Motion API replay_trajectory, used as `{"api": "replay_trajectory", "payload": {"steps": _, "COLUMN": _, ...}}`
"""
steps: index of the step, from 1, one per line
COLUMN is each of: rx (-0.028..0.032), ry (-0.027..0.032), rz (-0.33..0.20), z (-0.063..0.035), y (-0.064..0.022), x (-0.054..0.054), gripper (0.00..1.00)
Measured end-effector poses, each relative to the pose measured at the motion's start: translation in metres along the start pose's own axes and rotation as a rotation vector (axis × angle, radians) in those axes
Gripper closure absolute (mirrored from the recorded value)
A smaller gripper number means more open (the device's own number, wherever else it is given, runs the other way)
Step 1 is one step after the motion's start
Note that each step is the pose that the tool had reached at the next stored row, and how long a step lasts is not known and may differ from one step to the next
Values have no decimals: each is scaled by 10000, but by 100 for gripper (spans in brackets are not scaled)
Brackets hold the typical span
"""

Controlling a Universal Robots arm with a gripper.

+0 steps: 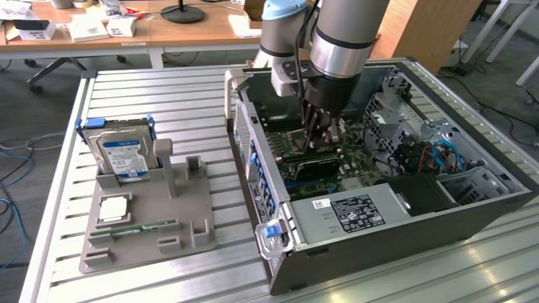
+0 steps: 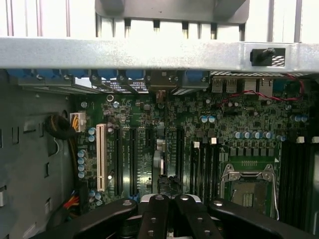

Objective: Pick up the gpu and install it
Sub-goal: 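Press down on the gpu until it lock into place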

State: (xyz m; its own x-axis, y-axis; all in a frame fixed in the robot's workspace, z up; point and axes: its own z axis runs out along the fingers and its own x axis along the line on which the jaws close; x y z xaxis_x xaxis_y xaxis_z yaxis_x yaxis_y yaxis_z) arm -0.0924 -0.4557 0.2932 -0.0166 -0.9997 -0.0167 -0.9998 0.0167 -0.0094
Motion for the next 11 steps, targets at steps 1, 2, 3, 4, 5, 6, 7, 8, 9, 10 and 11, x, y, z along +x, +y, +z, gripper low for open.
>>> {"api": "replay_trajectory", "payload": {"steps": 1, "rx": 0, "ry": 0, "rz": 0, "z": 11, "y": 0, "x": 0, "gripper": 89}}
{"api": "replay_trajectory", "payload": {"steps": 2, "rx": 0, "ry": 1, "rz": -1, "z": 19, "y": 0, "x": 0, "gripper": 89}}
{"api": "replay_trajectory", "payload": {"steps": 3, "rx": -1, "ry": 2, "rz": 0, "z": 21, "y": 0, "x": 0, "gripper": 89}}
{"api": "replay_trajectory", "payload": {"steps": 4, "rx": -1, "ry": 2, "rz": 0, "z": 21, "y": 0, "x": 1, "gripper": 89}}
{"api": "replay_trajectory", "payload": {"steps": 5, "rx": -1, "ry": 3, "rz": 0, "z": 21, "y": 0, "x": 1, "gripper": 89}}
{"api": "replay_trajectory", "payload": {"steps": 6, "rx": -1, "ry": 3, "rz": 0, "z": 21, "y": 0, "x": 0, "gripper": 89}}
{"api": "replay_trajectory", "payload": {"steps": 7, "rx": -1, "ry": 2, "rz": 0, "z": 21, "y": 0, "x": 0, "gripper": 89}}
{"api": "replay_trajectory", "payload": {"steps": 8, "rx": -1, "ry": 1, "rz": 0, "z": 23, "y": 0, "x": 0, "gripper": 89}}
{"api": "replay_trajectory", "payload": {"steps": 9, "rx": 1, "ry": -3, "rz": 0, "z": 29, "y": 0, "x": 0, "gripper": 89}}
{"api": "replay_trajectory", "payload": {"steps": 10, "rx": 1, "ry": -1, "rz": 0, "z": 36, "y": 0, "x": 0, "gripper": 89}}
{"api": "replay_trajectory", "payload": {"steps": 11, "rx": -1, "ry": 1, "rz": -1, "z": 43, "y": 0, "x": 1, "gripper": 89}}
